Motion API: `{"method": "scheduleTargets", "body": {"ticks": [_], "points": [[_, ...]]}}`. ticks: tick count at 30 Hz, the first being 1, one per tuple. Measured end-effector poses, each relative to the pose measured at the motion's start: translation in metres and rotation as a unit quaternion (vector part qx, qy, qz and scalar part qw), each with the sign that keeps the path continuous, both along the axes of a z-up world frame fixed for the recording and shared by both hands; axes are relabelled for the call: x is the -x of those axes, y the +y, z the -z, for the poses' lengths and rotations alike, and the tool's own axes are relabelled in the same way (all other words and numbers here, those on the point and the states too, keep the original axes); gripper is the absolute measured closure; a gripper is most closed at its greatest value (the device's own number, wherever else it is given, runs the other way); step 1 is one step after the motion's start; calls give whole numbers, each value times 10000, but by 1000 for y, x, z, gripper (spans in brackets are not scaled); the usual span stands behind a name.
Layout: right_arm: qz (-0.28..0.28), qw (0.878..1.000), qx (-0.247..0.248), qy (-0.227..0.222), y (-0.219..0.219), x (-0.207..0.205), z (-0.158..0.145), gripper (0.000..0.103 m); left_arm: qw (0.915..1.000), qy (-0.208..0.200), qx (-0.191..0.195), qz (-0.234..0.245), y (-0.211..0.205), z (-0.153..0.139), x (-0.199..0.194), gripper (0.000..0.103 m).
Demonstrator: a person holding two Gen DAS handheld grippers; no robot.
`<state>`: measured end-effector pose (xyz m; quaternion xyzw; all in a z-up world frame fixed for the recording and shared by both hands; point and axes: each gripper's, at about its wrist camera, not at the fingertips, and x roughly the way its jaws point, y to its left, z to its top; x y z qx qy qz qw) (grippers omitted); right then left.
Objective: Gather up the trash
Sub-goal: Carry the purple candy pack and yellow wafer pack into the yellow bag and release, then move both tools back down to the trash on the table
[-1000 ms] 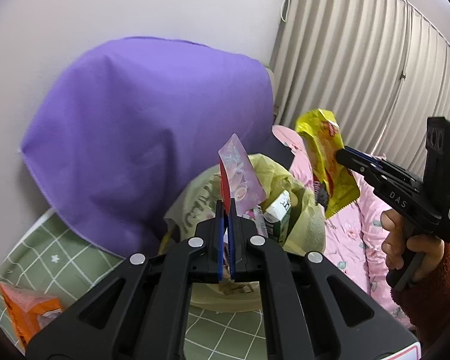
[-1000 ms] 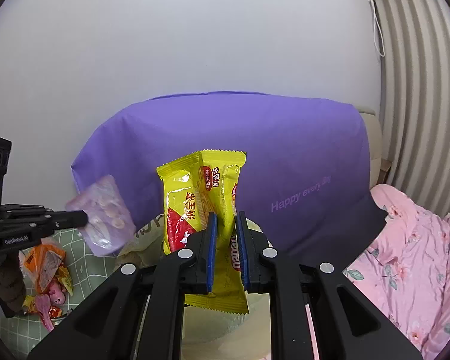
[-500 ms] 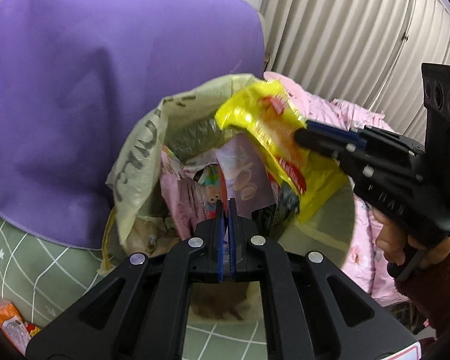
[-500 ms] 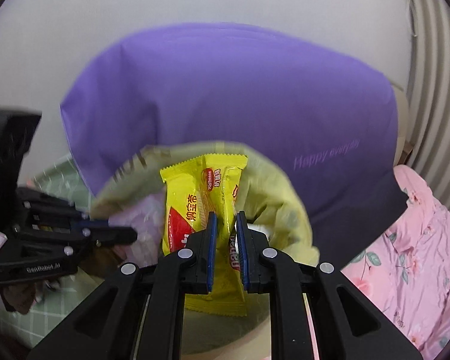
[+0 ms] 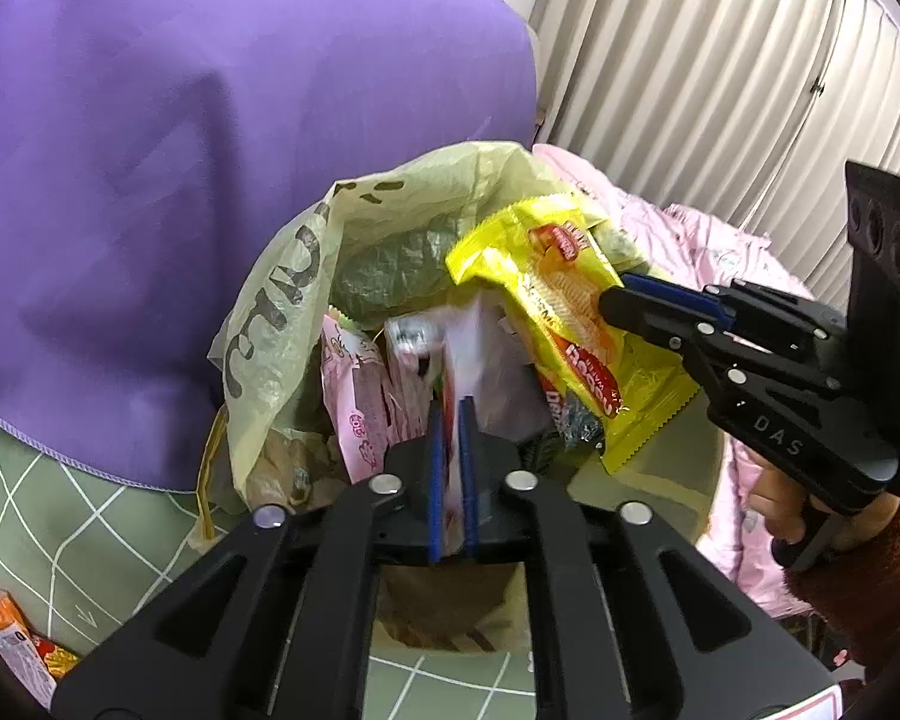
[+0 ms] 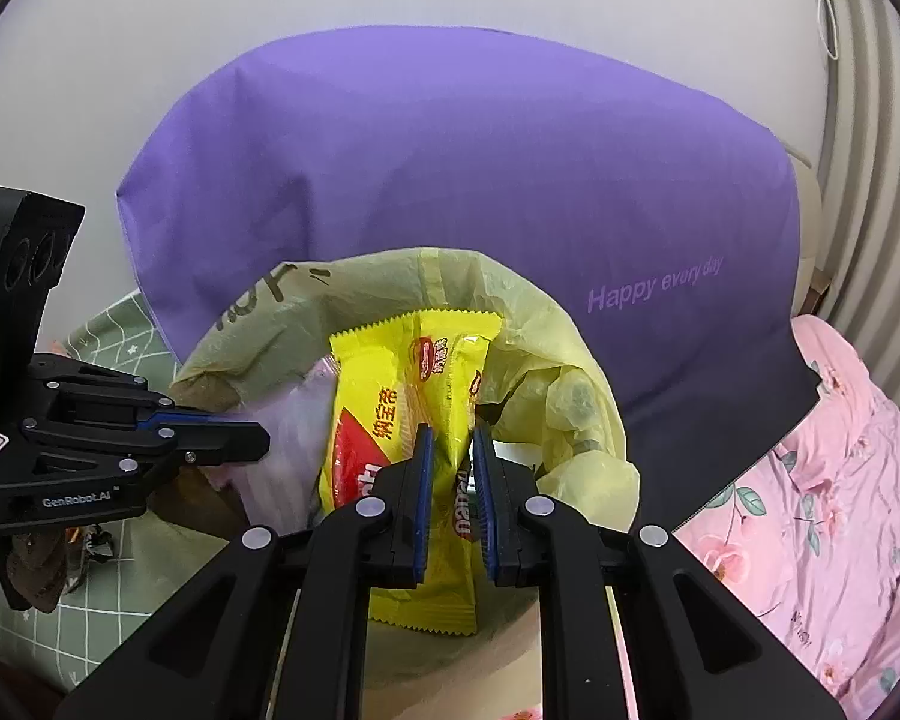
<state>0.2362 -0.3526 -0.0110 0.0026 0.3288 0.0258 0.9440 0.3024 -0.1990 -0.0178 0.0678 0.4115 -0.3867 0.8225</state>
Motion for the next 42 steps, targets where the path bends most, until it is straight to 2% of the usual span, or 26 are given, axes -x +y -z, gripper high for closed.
{"method": "scheduleTargets", "body": {"ticks": [2, 4, 6, 13, 16, 20, 26, 30, 33, 37, 42], "points": [[35, 10000, 32, -70, 2, 4, -2, 87, 10000, 21, 78, -7, 6, -3, 3, 83], [116, 9998, 126, -109, 5, 7, -4, 81, 9999, -28, 168, -19, 14, -9, 7, 80], [136, 9998, 100, -132, 6, 10, -6, 67, 9996, -118, 224, -124, 25, -16, 12, 76], [235, 9988, 75, -418, 16, 29, -25, 66, 9952, -486, 563, -642, 83, -40, 32, 67], [183, 9984, 15, -544, 26, 36, -34, 66, 9914, -671, 574, -961, 116, -44, 41, 64], [-67, 9979, -176, -615, 49, 41, -40, 66, 9852, -626, 606, -1477, 166, -36, 48, 63], [-811, 9949, -359, -478, 107, 40, -28, 65, 9651, -389, 462, -2549, 266, -6, 64, 60], [-1429, 9888, -374, -206, 152, 37, -8, 65, 9430, -228, 361, -3300, 325, 15, 84, 60], [-1970, 9795, -405, 113, 185, 38, 15, 65, 9265, -45, 418, -3740, 357, 35, 105, 59], [-2612, 9631, -409, 505, 226, 39, 47, 65, 9205, 136, 277, -3895, 370, 55, 126, 59], [-2913, 9517, -376, 897, 252, 30, 76, 65, 9210, 372, 222, -3872, 371, 72, 148, 59]]}}
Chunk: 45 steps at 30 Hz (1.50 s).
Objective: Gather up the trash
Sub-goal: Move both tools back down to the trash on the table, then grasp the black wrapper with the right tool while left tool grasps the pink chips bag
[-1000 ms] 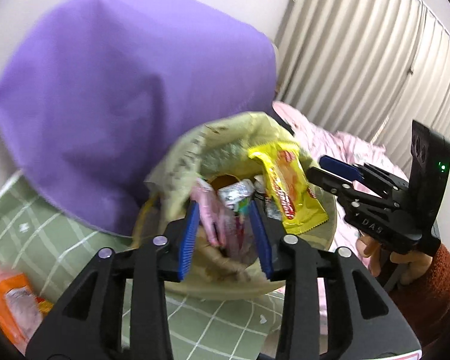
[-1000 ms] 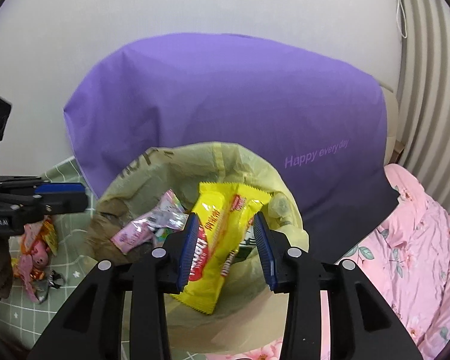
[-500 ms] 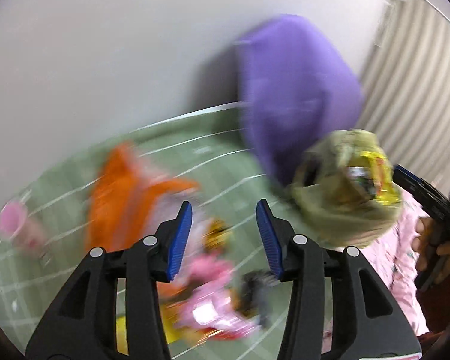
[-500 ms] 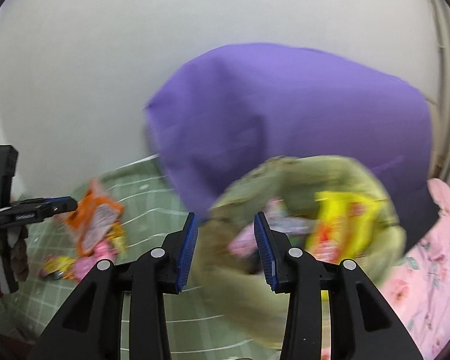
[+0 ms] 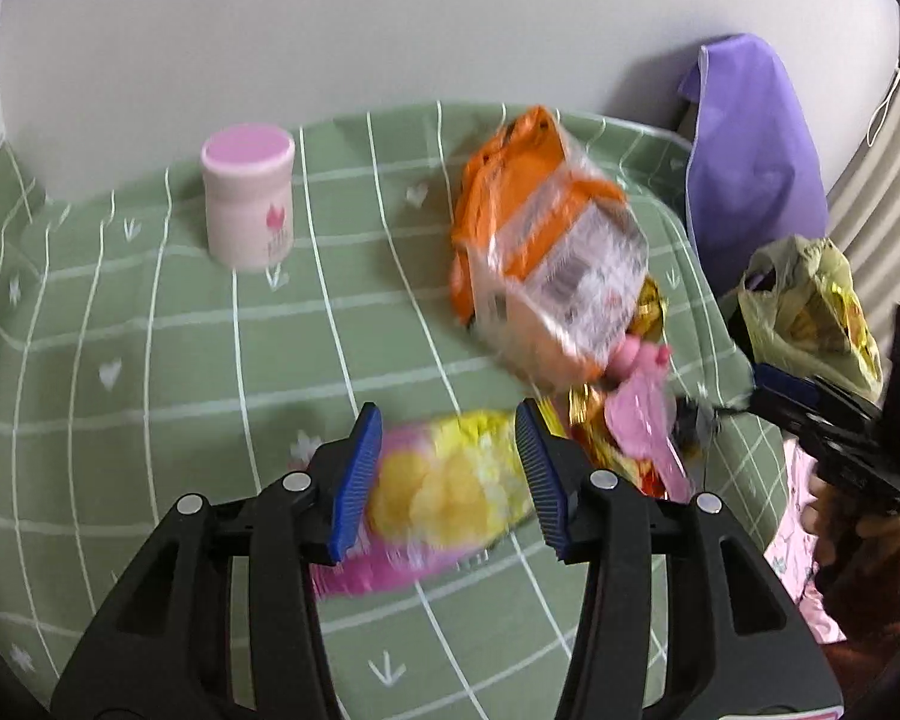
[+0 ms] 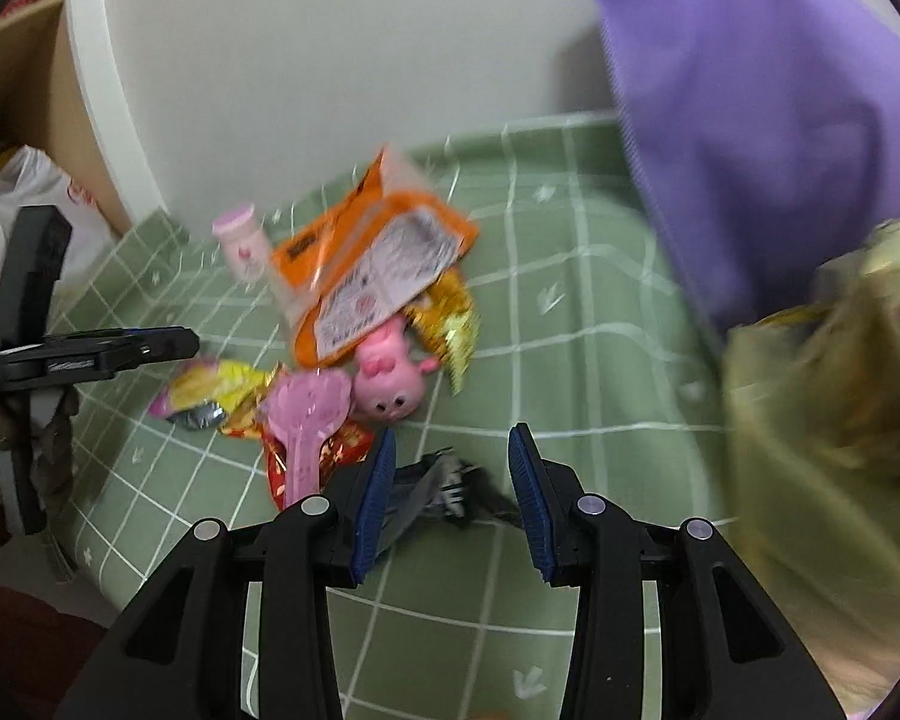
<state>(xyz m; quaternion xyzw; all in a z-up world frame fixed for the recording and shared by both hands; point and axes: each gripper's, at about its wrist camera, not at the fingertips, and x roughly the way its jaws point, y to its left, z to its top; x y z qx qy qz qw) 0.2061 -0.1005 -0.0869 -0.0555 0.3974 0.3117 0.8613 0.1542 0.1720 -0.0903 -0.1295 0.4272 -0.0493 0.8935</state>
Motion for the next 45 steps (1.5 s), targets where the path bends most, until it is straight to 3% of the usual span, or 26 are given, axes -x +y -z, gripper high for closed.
{"method": "scheduleTargets", "body": {"ticks": [4, 9, 16, 21, 27, 30, 33, 36, 40, 45], "points": [[-151, 9993, 176, 293, 11, -6, 20, 65, 9996, 112, -76, 252, -14, 7, 6, 59], [-200, 9988, 390, 201, 11, -4, 24, 65, 9974, 63, -383, 601, -28, 6, 18, 57], [70, 9987, 479, 179, -13, -8, 24, 65, 9940, -38, -1027, 384, -19, 5, 21, 54], [183, 9986, 411, 295, -24, -5, 28, 65, 9980, -3, -640, -7, 13, 5, 6, 54], [288, 9982, 304, 418, -29, -2, 34, 58, 9963, 251, -770, 293, 2, 22, -11, 54], [312, 9981, 275, 453, -32, 0, 36, 55, 9951, 305, -857, 389, -8, 26, -3, 54], [297, 9980, 226, 503, -34, -1, 37, 51, 9960, 365, -704, 413, -13, 25, 9, 55], [220, 9980, 314, 508, -31, -1, 38, 51, 9960, 390, -626, 507, -21, 24, 19, 54], [203, 9981, 375, 453, -26, -2, 38, 54, 9931, 444, -899, 606, -32, 26, 24, 54], [-85, 9989, 307, 352, -20, 3, 27, 55, 9928, 359, -939, 657, -33, 18, 28, 54]]}}
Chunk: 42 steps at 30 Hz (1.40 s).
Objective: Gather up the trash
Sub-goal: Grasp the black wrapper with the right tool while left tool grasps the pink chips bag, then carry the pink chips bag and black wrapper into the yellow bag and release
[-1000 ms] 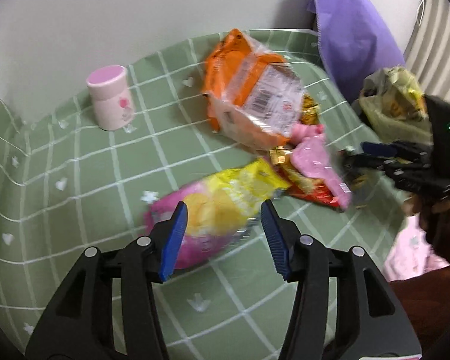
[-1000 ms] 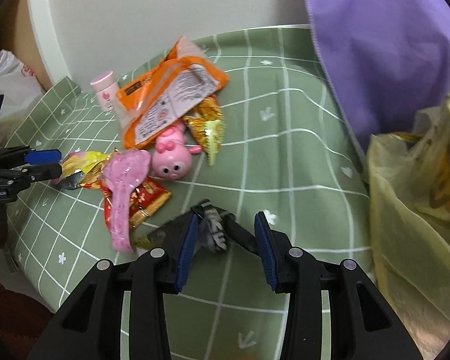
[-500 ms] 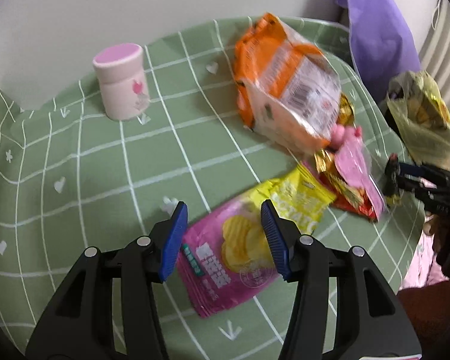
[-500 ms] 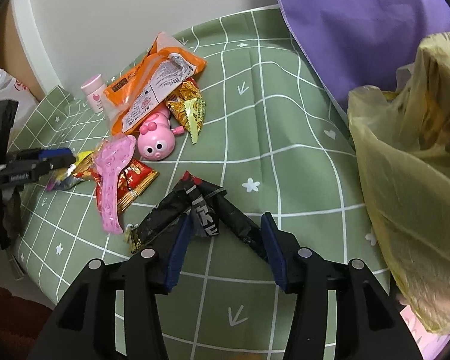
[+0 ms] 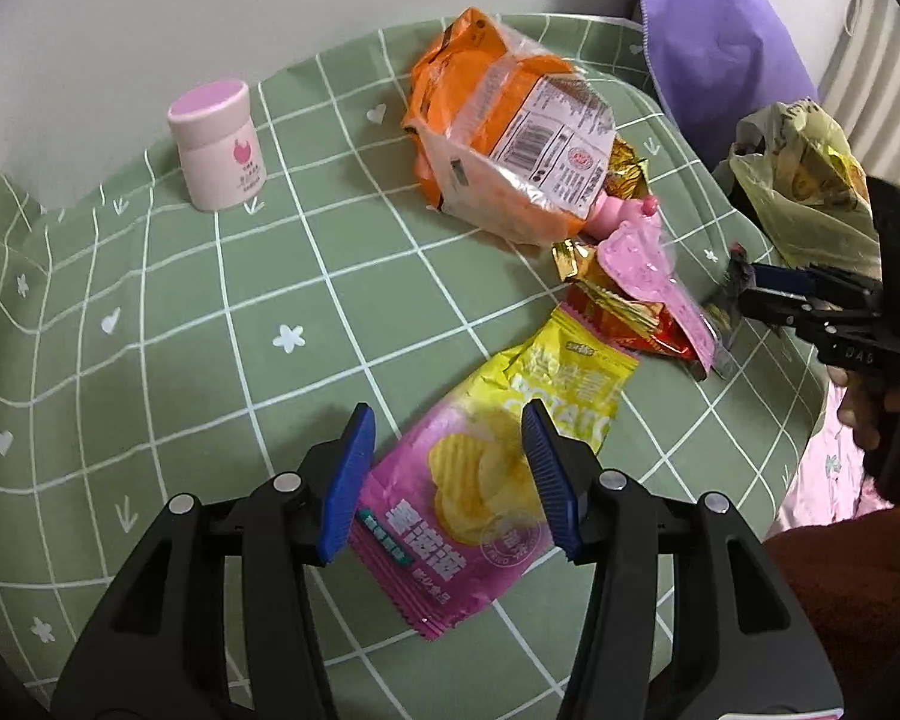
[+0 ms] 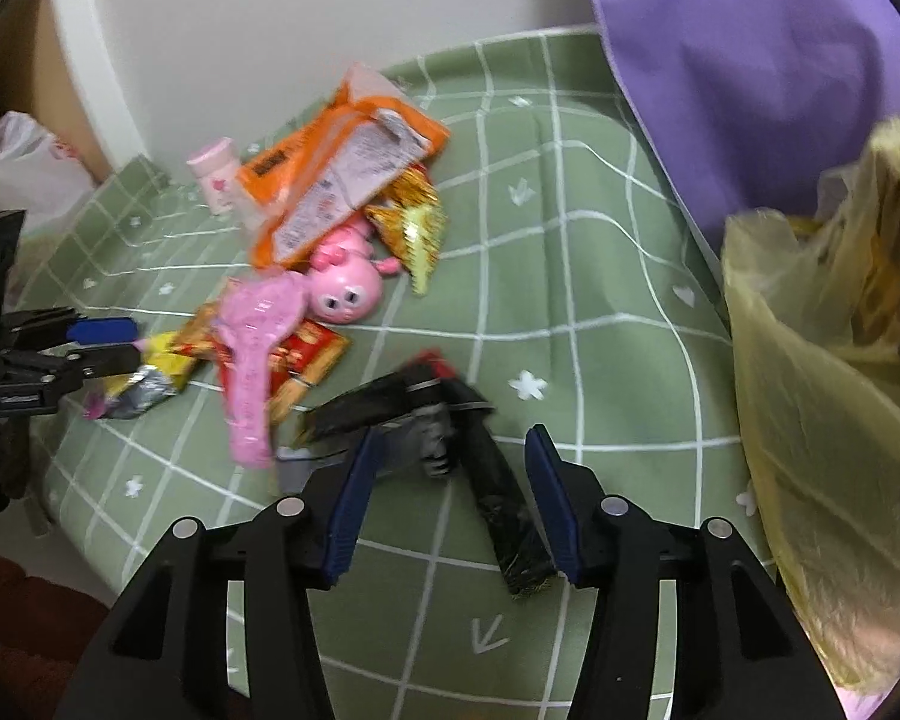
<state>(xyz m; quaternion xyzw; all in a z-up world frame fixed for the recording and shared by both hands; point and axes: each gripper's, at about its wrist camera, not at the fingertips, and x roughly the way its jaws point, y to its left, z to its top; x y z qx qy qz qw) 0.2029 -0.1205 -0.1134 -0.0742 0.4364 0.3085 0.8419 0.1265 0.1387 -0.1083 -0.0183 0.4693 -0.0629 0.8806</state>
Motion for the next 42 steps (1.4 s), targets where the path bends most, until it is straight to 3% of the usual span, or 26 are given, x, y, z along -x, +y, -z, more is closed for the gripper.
{"method": "scheduleTargets", "body": {"ticks": [7, 13, 16, 18, 20, 37, 42], "points": [[-214, 9991, -308, -200, -7, 6, -21, 55, 9998, -53, -168, 106, -3, -2, 4, 54], [-15, 9993, -332, -170, 7, -18, -9, 55, 9998, -83, -82, 151, 0, -5, 6, 54], [7, 9999, -140, -17, 10, -28, 3, 62, 9996, -53, -96, 258, -2, -4, 8, 54], [132, 9998, 105, 75, 10, -31, 9, 76, 9996, -36, -128, 260, -2, -1, 8, 54], [214, 9997, 57, 36, 5, -30, 6, 84, 9996, -26, -129, 256, -2, 0, 8, 54], [260, 9990, -274, -238, -8, -11, -27, 84, 9992, -19, -359, 159, -9, 9, 6, 54], [303, 9986, -313, -294, -11, -11, -31, 84, 9996, -17, -277, 106, -12, 6, 9, 78]]}}
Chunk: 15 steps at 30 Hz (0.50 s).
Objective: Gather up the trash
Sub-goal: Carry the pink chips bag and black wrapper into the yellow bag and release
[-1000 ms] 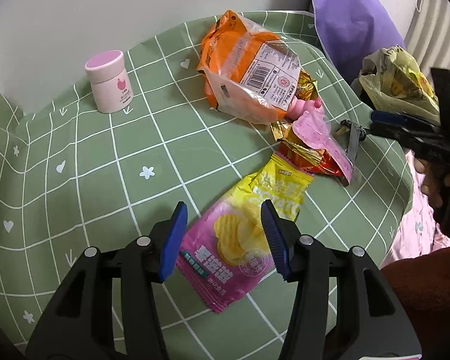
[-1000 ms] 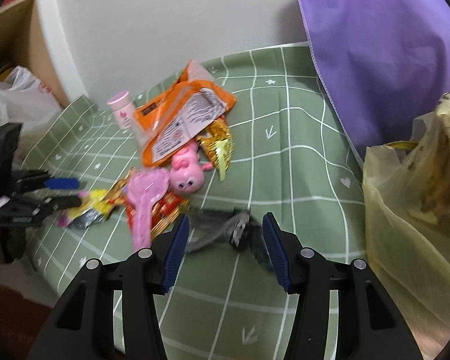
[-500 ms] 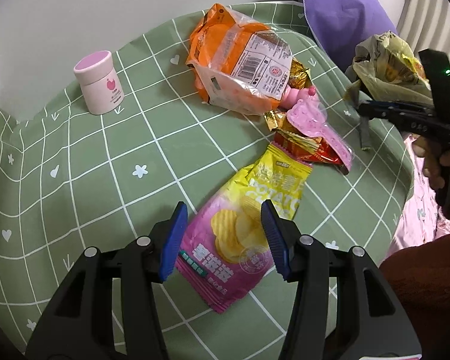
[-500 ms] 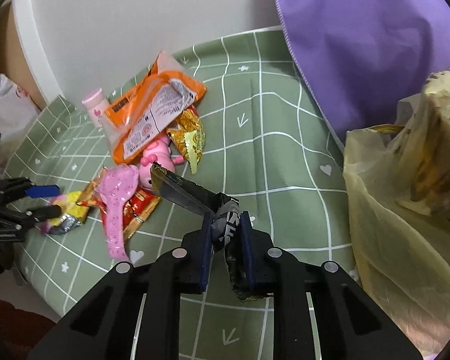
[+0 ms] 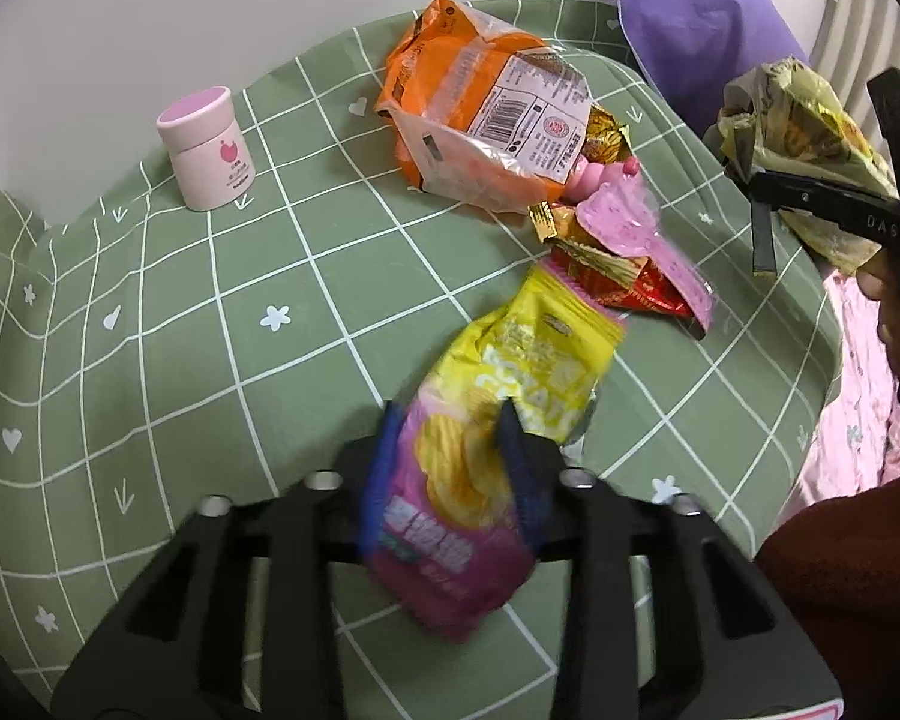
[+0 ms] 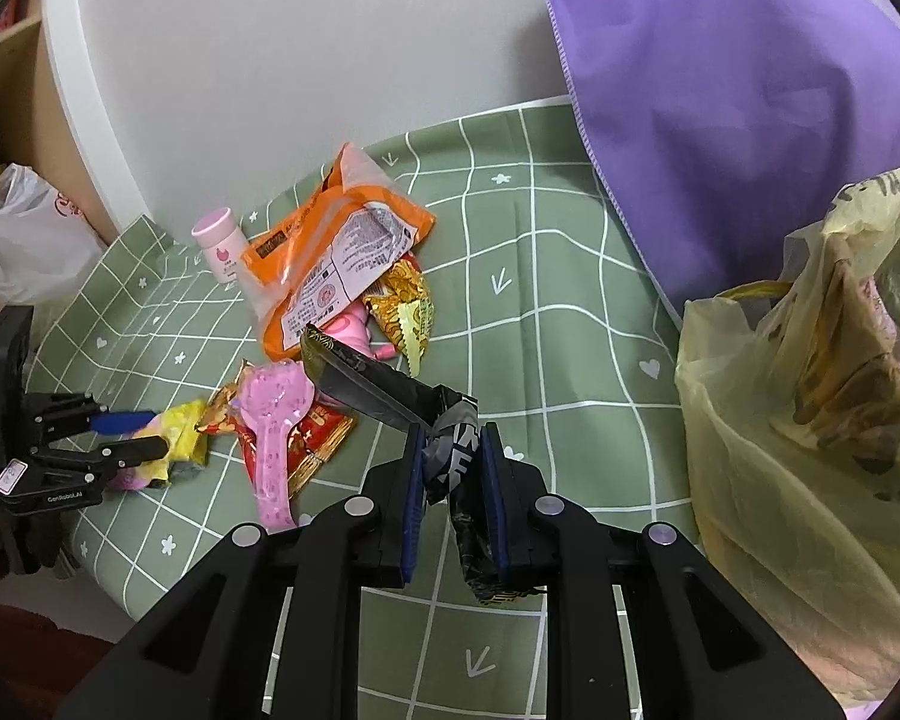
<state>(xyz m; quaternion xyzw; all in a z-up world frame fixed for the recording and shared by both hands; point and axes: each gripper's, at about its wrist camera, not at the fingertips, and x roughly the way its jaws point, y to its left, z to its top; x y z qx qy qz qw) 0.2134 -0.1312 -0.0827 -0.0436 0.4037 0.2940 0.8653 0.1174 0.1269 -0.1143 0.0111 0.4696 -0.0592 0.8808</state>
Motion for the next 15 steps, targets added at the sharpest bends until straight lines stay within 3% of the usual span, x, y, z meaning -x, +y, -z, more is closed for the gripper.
{"method": "scheduleTargets", "body": {"ticks": [5, 11, 15], "points": [[77, 9999, -29, -135, -3, 2, -9, 84, 9997, -232, 28, -36, 2, -14, 5, 82], [259, 9991, -39, -327, -11, 3, -26, 84, 9963, -821, 198, -149, 11, -60, -4, 82], [440, 9974, -33, -568, -21, 4, -44, 84, 9926, -1201, 181, 3, 2, -95, -30, 81]]}}
